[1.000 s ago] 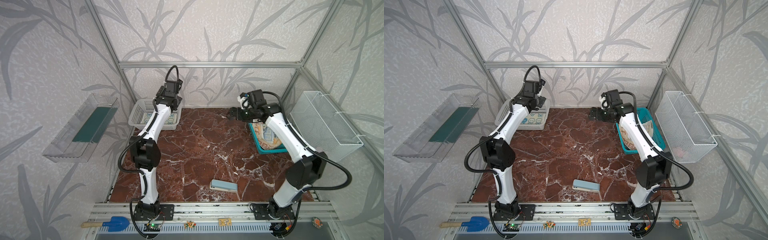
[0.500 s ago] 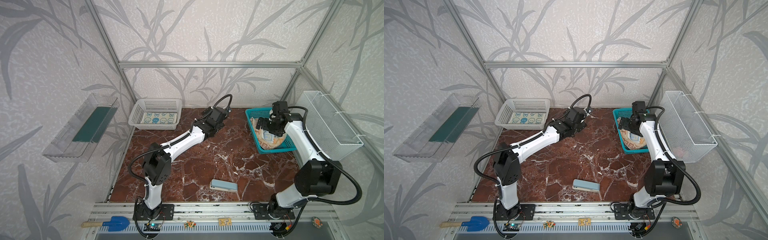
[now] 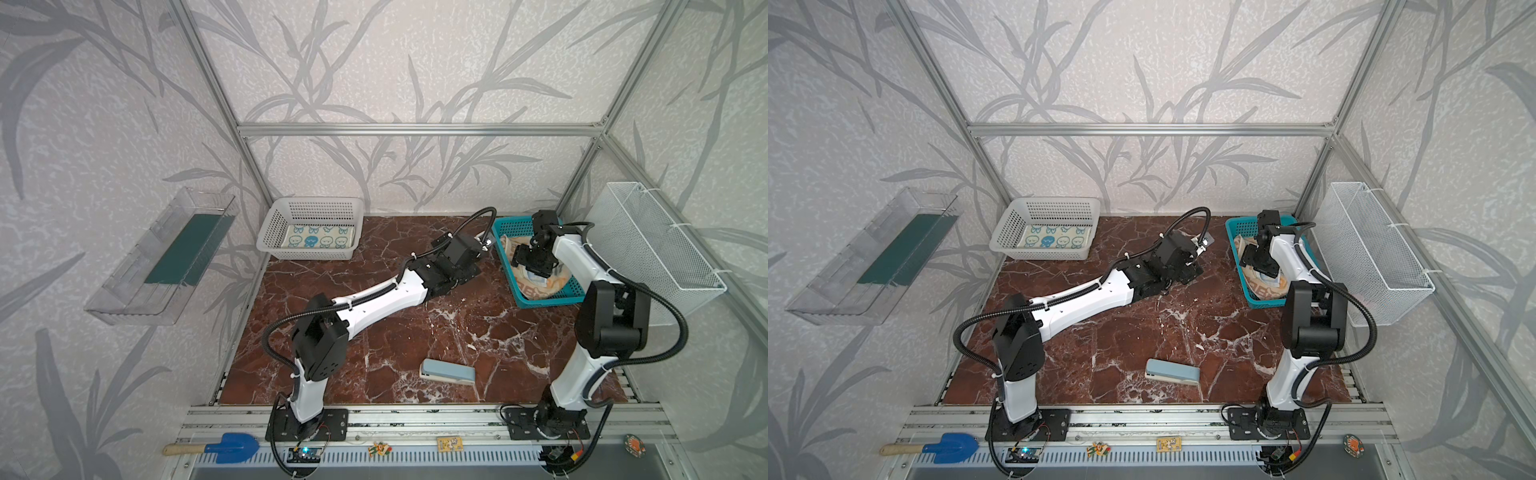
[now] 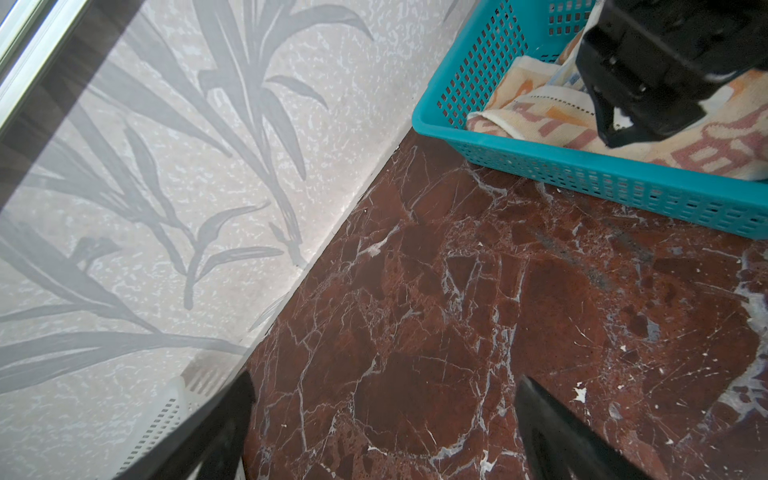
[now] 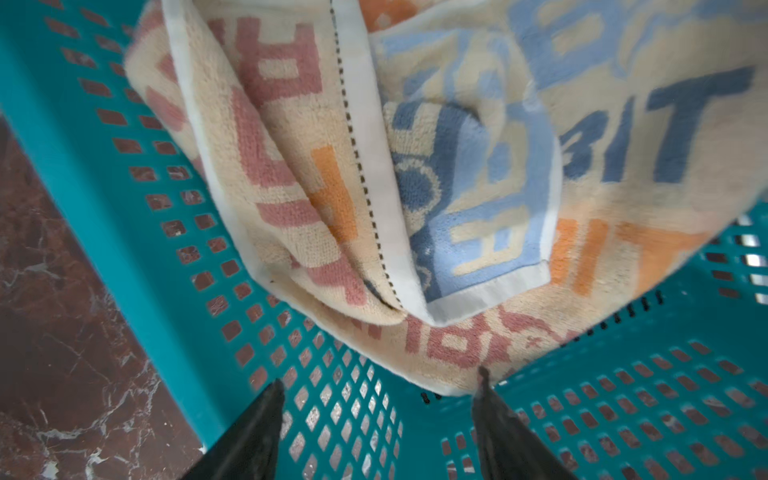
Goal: Fold and stack the towels
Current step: 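Release and raise the left gripper while the right gripper reaches into the teal basket, then grasp a printed towel in the teal basket with the right gripper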
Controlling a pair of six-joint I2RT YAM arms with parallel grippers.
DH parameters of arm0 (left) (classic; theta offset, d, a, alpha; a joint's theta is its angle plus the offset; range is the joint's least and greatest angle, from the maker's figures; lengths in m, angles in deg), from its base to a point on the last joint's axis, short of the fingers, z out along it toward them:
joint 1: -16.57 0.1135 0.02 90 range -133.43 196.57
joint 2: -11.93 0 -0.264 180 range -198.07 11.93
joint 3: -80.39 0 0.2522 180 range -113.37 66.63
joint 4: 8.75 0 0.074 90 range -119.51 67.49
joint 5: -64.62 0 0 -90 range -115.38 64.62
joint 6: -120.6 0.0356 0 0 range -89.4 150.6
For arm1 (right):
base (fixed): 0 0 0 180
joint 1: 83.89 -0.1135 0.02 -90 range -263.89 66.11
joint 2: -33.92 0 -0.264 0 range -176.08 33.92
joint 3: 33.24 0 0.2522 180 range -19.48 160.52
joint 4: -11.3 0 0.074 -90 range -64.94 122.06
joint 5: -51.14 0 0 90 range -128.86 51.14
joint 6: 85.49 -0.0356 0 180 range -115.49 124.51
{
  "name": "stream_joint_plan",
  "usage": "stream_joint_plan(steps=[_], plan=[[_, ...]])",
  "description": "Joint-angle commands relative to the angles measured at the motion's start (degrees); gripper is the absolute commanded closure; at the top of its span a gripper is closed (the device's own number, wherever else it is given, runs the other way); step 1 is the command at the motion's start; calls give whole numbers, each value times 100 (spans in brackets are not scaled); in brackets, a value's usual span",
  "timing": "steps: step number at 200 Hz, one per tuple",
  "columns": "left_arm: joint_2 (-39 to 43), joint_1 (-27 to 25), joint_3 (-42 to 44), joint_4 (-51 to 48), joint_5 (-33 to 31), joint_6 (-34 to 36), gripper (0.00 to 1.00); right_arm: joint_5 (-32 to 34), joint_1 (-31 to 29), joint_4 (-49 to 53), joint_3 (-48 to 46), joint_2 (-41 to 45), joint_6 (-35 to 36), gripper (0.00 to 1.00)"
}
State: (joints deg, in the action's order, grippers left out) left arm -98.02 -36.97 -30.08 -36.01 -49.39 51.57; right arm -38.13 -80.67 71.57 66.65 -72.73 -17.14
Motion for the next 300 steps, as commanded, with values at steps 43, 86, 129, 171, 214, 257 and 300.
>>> stream_joint_plan(steps=[43, 86, 129, 171, 214, 257, 300], plan=[[-117, -67, 160, 130, 76, -35, 1, -357, 12, -211, 429, -622, -82, 50], [-210, -78, 166, 130, 67, -80, 1, -449, 12, -313, 455, -911, -35, 54], [-268, -113, 107, 72, 80, -111, 1, -513, 12, -337, 462, -947, -23, 74], [-213, -188, -9, -62, -24, -117, 1, -552, 12, -205, 518, -629, -9, 91], [-51, -192, -188, -285, -139, -404, 1, -697, 16, 79, 574, 28, 1, 100], [161, -192, -82, -415, -290, -582, 1, -707, 12, 408, 698, 751, 184, 100], [445, -174, -87, -774, -514, -927, 1, -478, 12, 590, 1165, 1255, 439, 100]])
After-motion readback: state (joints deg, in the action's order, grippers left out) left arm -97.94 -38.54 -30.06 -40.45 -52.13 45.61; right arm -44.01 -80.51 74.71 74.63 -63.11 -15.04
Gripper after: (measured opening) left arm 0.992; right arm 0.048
